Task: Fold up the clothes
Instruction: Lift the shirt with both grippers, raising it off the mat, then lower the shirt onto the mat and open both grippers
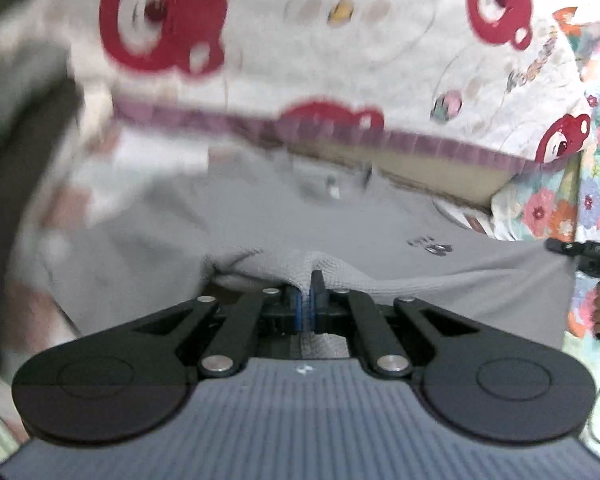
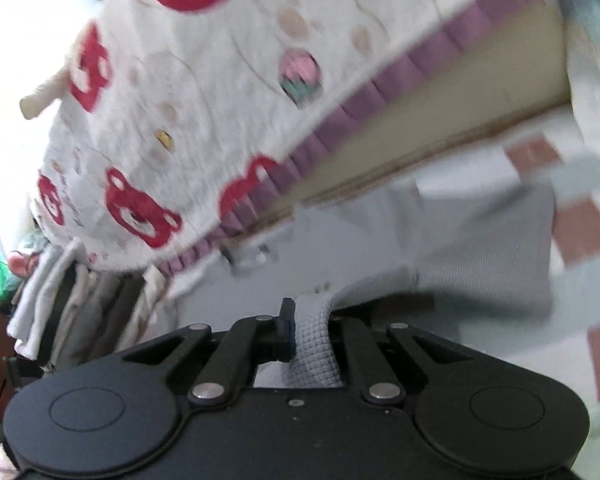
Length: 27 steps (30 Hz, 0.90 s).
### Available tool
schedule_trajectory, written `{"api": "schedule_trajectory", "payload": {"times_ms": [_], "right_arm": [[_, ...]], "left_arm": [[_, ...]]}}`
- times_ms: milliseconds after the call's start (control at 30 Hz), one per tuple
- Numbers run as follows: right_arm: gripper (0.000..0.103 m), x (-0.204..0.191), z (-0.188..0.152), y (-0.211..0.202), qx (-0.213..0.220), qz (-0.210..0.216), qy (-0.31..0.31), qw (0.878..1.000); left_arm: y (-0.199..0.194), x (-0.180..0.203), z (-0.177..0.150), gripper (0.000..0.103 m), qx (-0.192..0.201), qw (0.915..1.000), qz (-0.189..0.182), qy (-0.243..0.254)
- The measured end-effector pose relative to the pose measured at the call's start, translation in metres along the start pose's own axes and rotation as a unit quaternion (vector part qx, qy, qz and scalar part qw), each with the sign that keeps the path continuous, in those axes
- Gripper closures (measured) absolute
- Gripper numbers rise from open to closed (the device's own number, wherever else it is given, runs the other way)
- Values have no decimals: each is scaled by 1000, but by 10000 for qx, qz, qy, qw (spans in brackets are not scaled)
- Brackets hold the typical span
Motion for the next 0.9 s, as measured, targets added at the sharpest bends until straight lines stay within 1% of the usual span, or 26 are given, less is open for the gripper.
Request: {"api": "schedule_trajectory", "payload": {"times_ms": [67, 200, 267, 367, 500, 633, 700, 800, 900], "right_arm": [[97, -15, 11, -7, 200, 42, -222, 9995], [97, -46, 30, -22, 604, 150, -607, 9962], [97, -61, 38, -31, 734, 198, -784, 9940], [97, -88, 51, -43, 797, 216, -1152, 9899], [97, -128, 66, -61, 765, 239, -1693, 9823], [97, -164, 73, -86, 788, 292, -2107, 9739], [97, -180, 73, -100, 791, 323, -2265, 9703], [97, -199, 70, -119, 754, 378, -2400, 9671], [97, -204, 68, -129, 608, 377, -2398, 9682]], "left_arm": [[-14, 1, 14, 100, 280, 9996, 95, -3], [-49, -4, 31, 100, 732, 9967, 174, -289], [-69, -5, 38, 100, 968, 9941, 211, -436], [-99, 2, 47, 100, 1313, 9896, 319, -497], [-146, 21, 56, 100, 1841, 9809, 552, -303], [-192, 32, 57, 100, 2219, 9729, 556, -322], [-212, 36, 55, 100, 2312, 9707, 559, -339], [-227, 42, 50, 100, 2292, 9711, 596, -291], [-213, 40, 48, 100, 2051, 9766, 615, -200]]}}
Point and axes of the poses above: each gripper's, at about its wrist camera, not at the fingertips, and y roughly the way its jaws point, x to its right, z to its top, the point moved 1 cm from there along y, roughly the way its jaws point, and after that the axes turned 15 degrees about z, right-handed, at the moved point
